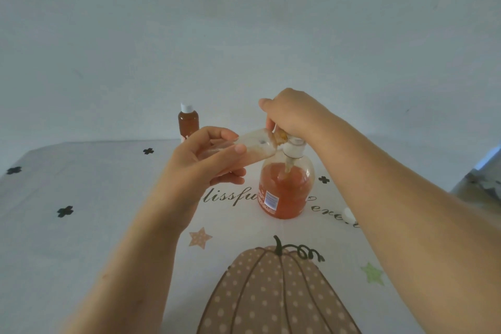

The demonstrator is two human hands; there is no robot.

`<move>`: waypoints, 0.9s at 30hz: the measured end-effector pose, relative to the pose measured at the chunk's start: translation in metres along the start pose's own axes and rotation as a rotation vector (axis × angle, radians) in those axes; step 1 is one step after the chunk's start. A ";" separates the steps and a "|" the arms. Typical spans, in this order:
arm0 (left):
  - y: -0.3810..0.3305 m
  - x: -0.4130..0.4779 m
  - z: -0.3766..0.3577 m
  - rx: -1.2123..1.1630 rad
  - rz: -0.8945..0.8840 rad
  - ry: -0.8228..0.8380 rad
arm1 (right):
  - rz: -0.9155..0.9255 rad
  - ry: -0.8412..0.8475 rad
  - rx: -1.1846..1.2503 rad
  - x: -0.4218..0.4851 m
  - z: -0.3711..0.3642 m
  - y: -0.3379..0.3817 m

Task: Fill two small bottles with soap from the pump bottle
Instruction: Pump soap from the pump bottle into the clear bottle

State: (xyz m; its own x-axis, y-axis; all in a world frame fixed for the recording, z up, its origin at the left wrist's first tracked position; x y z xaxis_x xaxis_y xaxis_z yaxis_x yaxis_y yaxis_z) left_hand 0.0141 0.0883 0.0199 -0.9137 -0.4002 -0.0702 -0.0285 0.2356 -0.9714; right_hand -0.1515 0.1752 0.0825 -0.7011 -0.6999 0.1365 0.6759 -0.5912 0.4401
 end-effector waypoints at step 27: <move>0.000 0.000 -0.001 0.003 -0.042 -0.011 | 0.002 -0.072 -0.014 -0.001 0.005 -0.001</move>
State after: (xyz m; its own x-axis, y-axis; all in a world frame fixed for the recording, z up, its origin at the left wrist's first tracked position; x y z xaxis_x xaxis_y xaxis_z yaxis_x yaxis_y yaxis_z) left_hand 0.0135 0.0890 0.0199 -0.9073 -0.4193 -0.0318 -0.0655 0.2157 -0.9743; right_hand -0.1526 0.1783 0.0868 -0.7143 -0.6703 0.2013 0.6798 -0.5960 0.4275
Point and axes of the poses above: each hand's wrist, its own x-axis towards the middle knuckle, its own z-axis out of the back of the hand, y = z × x, the point moved 4 cm from there along x, towards the middle knuckle, and after that the axes turned 14 degrees about z, right-handed, at the moved point
